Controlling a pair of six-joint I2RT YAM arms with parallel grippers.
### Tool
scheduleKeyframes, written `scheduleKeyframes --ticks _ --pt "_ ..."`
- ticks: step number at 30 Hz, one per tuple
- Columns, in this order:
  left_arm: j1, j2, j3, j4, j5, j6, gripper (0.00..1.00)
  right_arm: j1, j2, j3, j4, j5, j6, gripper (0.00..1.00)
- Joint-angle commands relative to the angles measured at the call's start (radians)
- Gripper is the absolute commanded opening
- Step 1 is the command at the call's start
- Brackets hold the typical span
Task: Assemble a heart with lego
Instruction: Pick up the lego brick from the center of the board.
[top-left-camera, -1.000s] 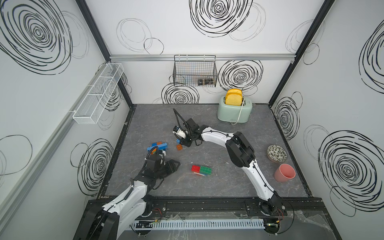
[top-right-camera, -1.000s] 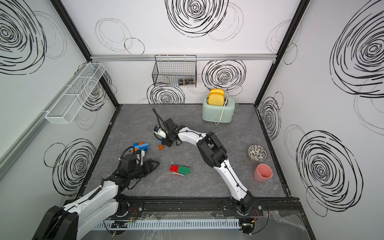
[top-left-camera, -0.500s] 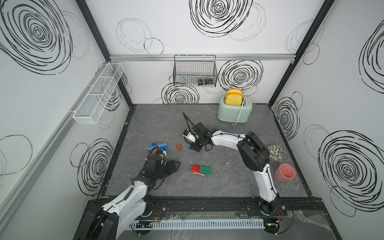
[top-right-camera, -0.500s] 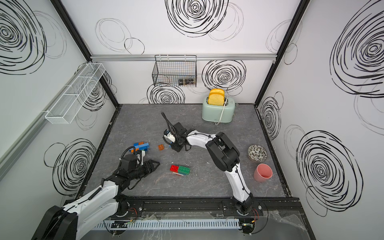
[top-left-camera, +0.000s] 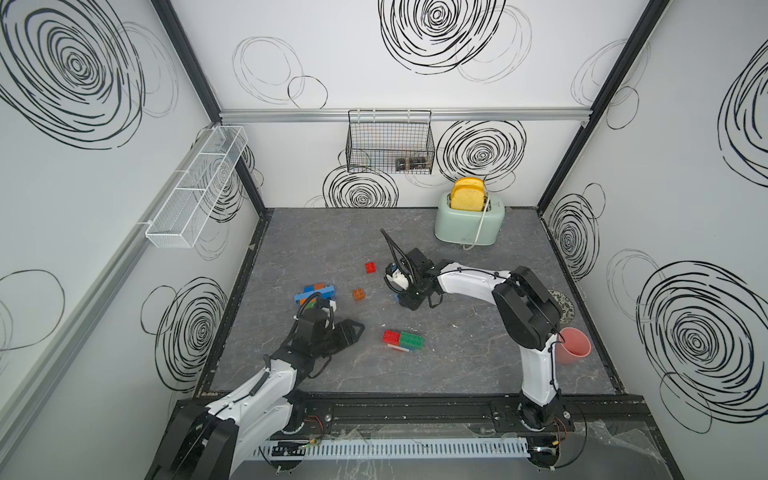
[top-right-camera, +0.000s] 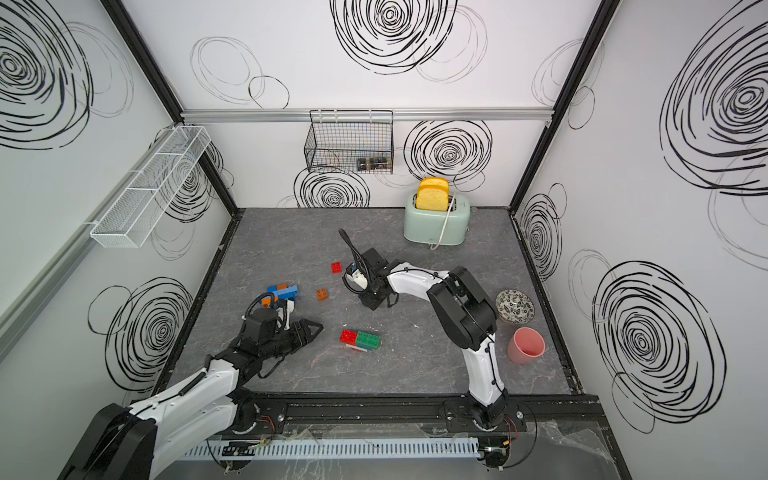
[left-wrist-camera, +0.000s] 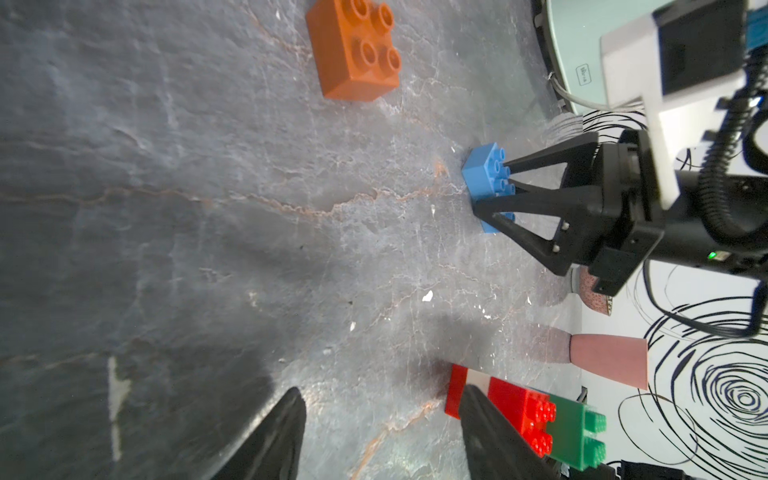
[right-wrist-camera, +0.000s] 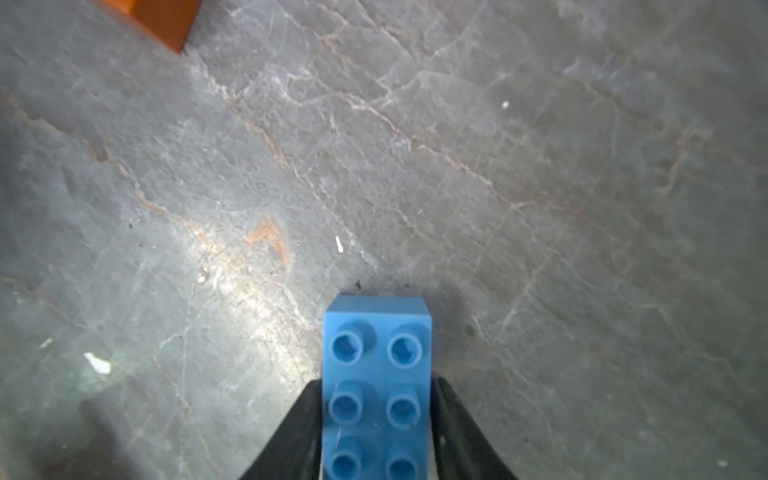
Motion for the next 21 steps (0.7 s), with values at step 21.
scheduleKeyframes --ticks 21 --pt "-0.013 0.013 -0.001 0.099 -0.005 -0.032 0.64 0.011 0.054 0.127 -0.227 0.053 -0.022 0.47"
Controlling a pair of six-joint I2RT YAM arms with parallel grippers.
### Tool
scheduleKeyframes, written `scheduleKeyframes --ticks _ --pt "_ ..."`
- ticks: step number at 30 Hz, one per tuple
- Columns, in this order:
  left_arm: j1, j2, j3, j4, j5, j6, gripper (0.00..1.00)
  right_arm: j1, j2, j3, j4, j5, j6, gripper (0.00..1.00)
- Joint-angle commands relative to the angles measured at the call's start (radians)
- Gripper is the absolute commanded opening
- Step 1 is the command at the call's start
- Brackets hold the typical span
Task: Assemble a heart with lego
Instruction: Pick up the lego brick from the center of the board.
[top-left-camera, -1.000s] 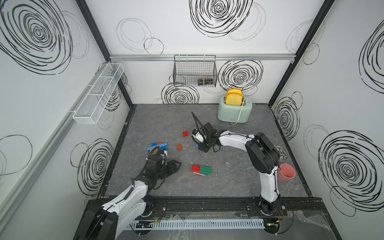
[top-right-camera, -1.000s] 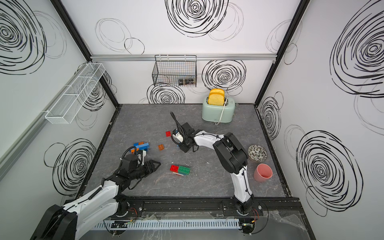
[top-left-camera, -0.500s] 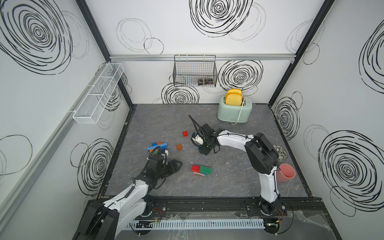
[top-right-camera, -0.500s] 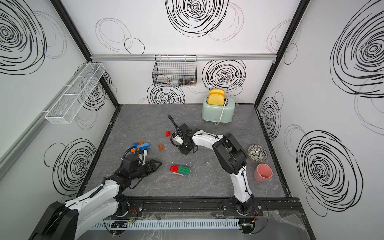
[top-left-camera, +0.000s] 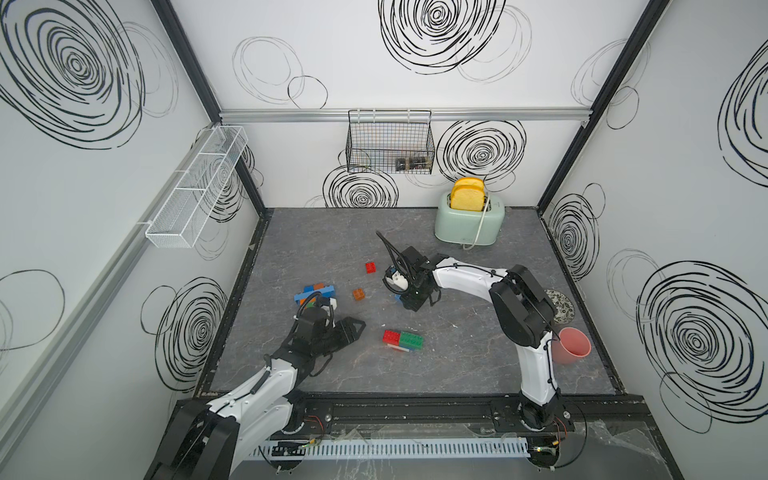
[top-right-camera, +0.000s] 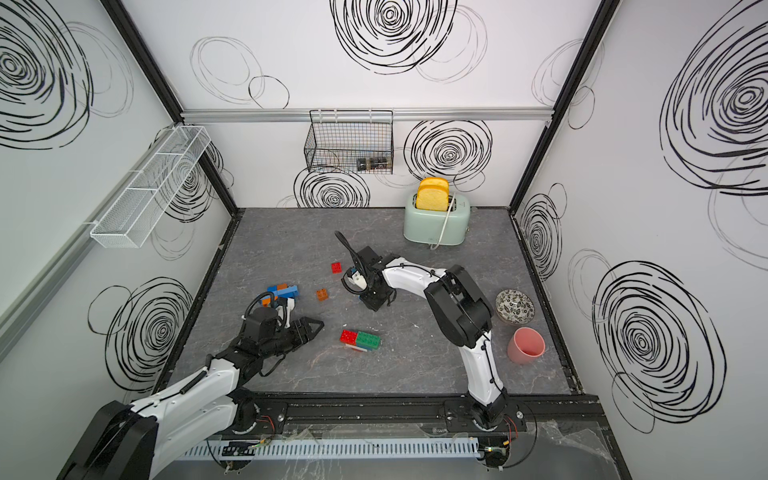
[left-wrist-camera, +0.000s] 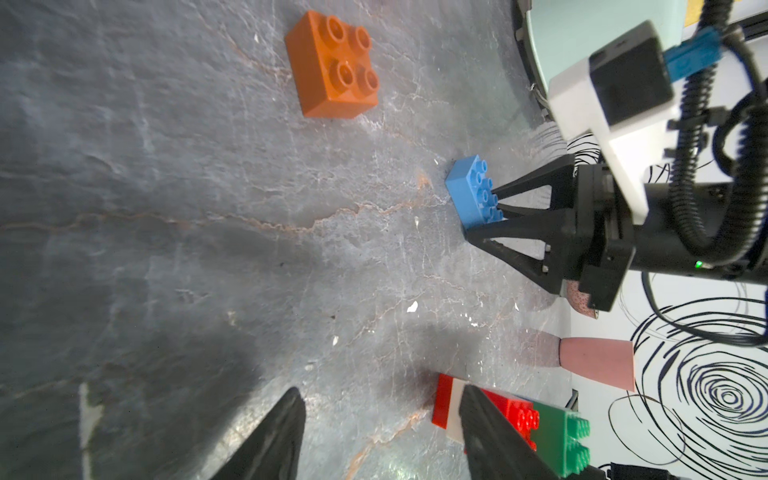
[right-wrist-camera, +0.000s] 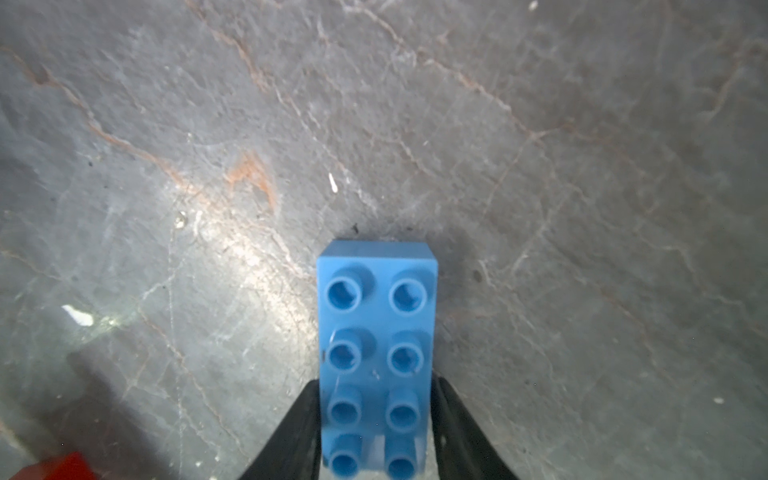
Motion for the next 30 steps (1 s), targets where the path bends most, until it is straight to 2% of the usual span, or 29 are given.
scheduleKeyframes --ticks 1,8,20,30 --pt "-0.008 0.001 -0.002 0.050 -0.005 -0.016 0.64 0.005 0.025 0.035 -0.029 0.010 -0.011 0.47" --pt "-0.009 0.003 -0.001 0.048 -0.007 -0.015 0.64 0.008 0.037 0.074 -0.033 -0.004 -0.014 0.46" --pt "-0.008 -0.004 -0.005 0.045 -0.008 -0.013 0.64 0.015 0.057 0.089 -0.057 0.000 -0.017 0.35" --pt "0.001 -0.016 -0.001 0.033 -0.003 -0.007 0.64 0.035 -0.034 0.108 -0.077 0.009 -0.019 0.32"
